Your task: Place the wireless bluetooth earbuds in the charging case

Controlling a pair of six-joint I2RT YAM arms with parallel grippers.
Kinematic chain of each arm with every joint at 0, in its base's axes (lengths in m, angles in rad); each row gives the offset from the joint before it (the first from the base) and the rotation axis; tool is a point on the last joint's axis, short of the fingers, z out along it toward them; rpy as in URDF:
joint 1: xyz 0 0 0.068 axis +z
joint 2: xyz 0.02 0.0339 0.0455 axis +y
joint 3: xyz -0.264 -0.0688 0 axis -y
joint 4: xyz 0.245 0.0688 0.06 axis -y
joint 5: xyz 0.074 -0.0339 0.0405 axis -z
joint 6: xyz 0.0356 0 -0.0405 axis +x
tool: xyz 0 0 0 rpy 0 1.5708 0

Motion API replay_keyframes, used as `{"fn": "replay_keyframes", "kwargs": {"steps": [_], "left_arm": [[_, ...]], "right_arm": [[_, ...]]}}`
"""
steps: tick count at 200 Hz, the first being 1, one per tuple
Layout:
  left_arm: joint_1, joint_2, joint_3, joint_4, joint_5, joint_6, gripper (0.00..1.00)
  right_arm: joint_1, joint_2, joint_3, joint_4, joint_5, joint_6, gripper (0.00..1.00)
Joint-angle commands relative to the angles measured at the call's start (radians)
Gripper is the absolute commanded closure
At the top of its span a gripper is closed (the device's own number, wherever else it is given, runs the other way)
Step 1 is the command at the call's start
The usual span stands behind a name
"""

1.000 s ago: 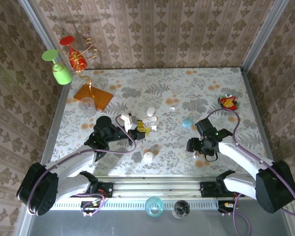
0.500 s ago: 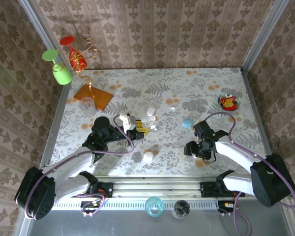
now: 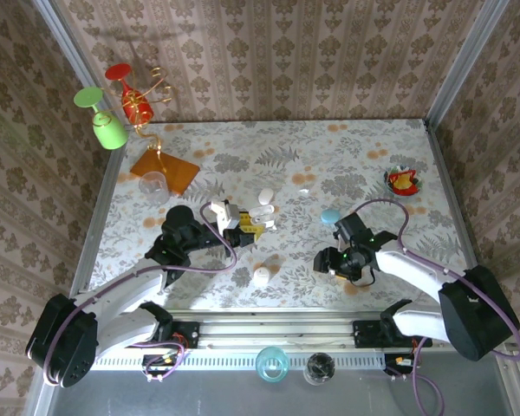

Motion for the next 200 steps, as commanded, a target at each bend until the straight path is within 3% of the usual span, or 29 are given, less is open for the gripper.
{"fn": "replay_keyframes", "kwargs": {"steps": [1,34,63,121,200], "left_arm": [[0.005,-0.011,-0.012,0.028,0.007,0.003,0.9],[0.006,-0.018,-0.018,0.027,0.004,0.002,0.9],[0.006,-0.021,-0.024,0.031,-0.003,0.009,0.9],[0.007,-0.031,-0.028,0.025,-0.013,0.011,0.9],[0.007,-0.039,-0.033,0.015,-0.023,0.014,0.9]], "right_arm": [[0.01,-0.001,0.019,0.053,-0.057,0.033,0.33],[0.011,-0.052,0.097,-0.117,0.016,-0.045,0.33],[0.011,0.023,0.21,-0.249,0.097,-0.147,0.33],[0.011,0.279,0.288,-0.188,0.076,-0.197,0.31],[0.039,0.18,0.171,-0.2,0.034,-0.118,0.33]]}}
